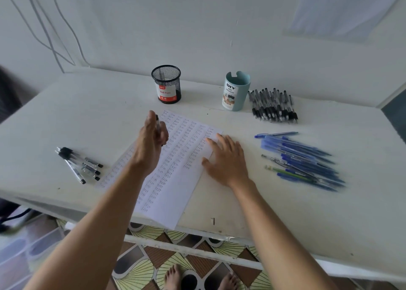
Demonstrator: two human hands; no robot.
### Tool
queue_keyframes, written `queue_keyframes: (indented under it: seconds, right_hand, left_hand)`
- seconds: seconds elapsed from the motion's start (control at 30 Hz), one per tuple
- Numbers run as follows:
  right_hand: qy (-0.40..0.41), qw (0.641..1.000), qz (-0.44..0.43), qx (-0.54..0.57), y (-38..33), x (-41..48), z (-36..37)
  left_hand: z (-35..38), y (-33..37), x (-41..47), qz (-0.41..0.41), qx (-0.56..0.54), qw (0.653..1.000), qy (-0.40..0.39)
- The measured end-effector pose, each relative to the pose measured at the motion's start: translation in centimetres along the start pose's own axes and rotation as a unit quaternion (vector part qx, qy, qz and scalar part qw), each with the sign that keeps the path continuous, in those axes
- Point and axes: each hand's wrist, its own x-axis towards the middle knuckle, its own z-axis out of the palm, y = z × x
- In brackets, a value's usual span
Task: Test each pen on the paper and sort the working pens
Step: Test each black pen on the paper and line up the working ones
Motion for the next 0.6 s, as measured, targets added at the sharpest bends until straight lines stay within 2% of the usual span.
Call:
queue_keyframes:
  seconds: [0.1,0.23,0.3,0.43,0.6]
  right_hand:
    - [0.017,1.000,-0.002,0.008,-0.2,-0.3,0.1]
    - [0.025,1.000,-0.005,0.005,-0.4,-0.5,0.0]
    - [0.017,1.000,-0.007,0.004,-0.3,-0.4,-0.1]
    - [0.003,1.000,-0.010,0.003,-0.1,-0.3,0.0]
    - [-0.007,0.999,-0.009,-0.032,-0.3,0.0,0.4]
  left_hand:
    - [1.0,0.2,0.2,0.003,-0.051,0.999,-0.005]
    - [1.8,-0.1,0.4,-0.050,-0.102,0.993,-0.040]
    - [2.3,-0.9,0.5,-0.054,-0.055,0.996,-0.046]
    - [2.3,-3.2,0.6,-0.009,0.071,0.997,-0.015]
    - [2.0,-4.4,0.0,0.051,0.215,0.975,0.009]
